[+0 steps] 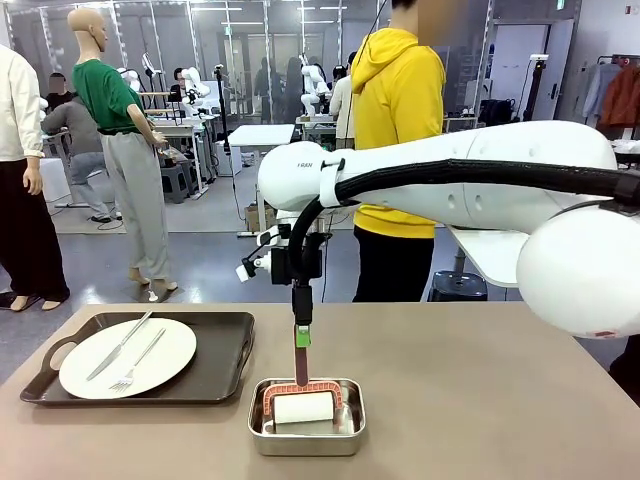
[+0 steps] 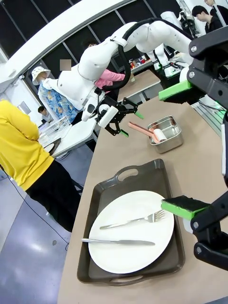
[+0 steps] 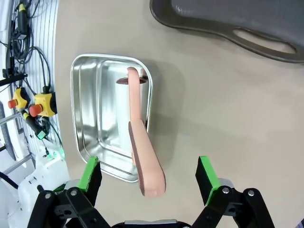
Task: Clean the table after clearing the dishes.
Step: When the left (or right) Handle tray is removed, use the left hand (or right hand) to clean the left (or right) side of the table with the Lint Roller.
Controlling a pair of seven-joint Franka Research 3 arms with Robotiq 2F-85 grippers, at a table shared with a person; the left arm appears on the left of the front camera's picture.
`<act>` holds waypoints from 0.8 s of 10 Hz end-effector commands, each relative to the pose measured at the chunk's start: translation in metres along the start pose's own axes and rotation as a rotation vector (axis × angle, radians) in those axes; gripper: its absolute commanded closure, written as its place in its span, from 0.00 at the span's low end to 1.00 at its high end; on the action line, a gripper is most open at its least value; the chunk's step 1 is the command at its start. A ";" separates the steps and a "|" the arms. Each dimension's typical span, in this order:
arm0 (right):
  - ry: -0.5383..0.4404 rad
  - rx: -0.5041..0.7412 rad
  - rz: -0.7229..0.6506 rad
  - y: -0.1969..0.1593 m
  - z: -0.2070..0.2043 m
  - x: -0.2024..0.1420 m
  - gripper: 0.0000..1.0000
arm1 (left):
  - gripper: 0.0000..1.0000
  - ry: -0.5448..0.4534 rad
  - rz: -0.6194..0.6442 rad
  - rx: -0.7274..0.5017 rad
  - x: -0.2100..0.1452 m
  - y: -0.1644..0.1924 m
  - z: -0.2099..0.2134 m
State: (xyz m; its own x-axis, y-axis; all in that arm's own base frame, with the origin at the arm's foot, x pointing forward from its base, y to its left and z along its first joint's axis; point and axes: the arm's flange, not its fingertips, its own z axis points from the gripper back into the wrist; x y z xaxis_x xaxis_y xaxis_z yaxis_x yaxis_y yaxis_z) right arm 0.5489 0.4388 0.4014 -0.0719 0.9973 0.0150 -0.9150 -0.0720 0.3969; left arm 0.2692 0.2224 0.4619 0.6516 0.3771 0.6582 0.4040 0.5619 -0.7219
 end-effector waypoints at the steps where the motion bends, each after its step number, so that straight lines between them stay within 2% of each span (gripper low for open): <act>1: 0.051 0.013 -0.030 -0.007 0.009 0.015 0.00 | 0.00 -0.005 -0.007 -0.008 0.003 0.000 0.002; 5: 0.099 0.042 -0.047 0.000 -0.004 0.024 0.00 | 0.00 -0.005 -0.007 -0.008 0.003 0.000 0.002; 7: 0.090 0.048 -0.058 0.001 -0.009 0.023 0.00 | 0.00 -0.005 -0.007 -0.008 0.003 0.000 0.002; 8: 0.095 0.050 -0.065 0.001 -0.013 0.022 0.14 | 0.00 -0.005 -0.007 -0.008 0.003 0.000 0.002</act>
State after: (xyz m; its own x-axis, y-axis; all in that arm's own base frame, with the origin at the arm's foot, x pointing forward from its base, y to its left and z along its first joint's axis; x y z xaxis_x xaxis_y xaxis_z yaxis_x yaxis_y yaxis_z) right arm 0.5369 0.4535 0.3874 -0.0691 0.9957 -0.0609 -0.8935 -0.0347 0.4478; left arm 0.2692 0.2224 0.4619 0.6516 0.3771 0.6582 0.4040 0.5619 -0.7219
